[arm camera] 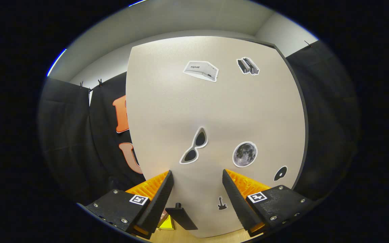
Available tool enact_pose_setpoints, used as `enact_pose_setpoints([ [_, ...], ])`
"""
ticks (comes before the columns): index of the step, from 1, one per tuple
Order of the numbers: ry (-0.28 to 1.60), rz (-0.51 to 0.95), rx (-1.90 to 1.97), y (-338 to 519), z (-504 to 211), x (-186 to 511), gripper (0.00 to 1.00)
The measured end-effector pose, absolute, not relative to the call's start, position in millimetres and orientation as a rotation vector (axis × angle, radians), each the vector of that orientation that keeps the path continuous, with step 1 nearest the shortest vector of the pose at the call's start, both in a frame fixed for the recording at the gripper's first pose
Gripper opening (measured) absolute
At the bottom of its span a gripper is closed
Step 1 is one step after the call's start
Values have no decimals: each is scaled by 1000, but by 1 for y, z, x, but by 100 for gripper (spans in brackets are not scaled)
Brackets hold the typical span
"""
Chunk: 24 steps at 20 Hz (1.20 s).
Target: Open the shoe cabinet door, grab the shoes and put them into the shoe cabinet, then close the shoe cabinet door.
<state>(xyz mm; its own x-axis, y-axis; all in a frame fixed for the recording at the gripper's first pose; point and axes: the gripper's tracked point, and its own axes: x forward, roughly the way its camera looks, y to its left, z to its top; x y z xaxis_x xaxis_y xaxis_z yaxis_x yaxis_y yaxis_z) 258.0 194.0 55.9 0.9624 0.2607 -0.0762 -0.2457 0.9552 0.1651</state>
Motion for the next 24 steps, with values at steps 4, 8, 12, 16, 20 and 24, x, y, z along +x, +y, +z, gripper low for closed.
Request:
enact_pose_setpoints([
  [4, 105, 251, 162, 194, 56, 258, 91],
  [8, 131, 252, 175, 191, 61, 255, 91],
  [12, 90, 243, 121, 177, 83, 238, 92],
  [16, 54, 241, 42, 156, 111, 203, 92],
  [20, 33, 233, -19, 140, 127, 177, 92],
  [24, 37, 234, -46, 128, 130, 156, 92],
])
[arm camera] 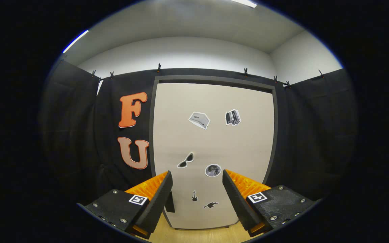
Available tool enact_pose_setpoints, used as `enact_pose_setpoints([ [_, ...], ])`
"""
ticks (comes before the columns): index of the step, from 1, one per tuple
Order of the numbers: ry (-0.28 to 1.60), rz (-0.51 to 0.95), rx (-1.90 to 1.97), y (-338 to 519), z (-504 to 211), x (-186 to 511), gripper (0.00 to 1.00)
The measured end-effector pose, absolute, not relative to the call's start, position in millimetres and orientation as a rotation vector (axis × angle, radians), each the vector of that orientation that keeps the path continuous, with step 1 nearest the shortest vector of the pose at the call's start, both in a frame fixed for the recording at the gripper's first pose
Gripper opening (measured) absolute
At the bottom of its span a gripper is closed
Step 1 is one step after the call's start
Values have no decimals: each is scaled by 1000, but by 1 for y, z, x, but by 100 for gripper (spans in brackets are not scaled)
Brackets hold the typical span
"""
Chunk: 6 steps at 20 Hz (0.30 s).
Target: Open the shoe cabinet door, grab the shoes and put them into the shoe cabinet, then close the shoe cabinet door.
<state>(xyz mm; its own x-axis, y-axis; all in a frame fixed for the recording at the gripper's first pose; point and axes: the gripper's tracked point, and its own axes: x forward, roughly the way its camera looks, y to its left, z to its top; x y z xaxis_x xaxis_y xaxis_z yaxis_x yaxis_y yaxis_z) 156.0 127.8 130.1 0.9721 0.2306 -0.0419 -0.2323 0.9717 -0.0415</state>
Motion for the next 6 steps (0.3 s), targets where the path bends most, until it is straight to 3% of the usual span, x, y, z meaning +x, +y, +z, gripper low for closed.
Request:
enact_pose_setpoints([
  [6, 53, 213, -47, 117, 128, 152, 92],
])
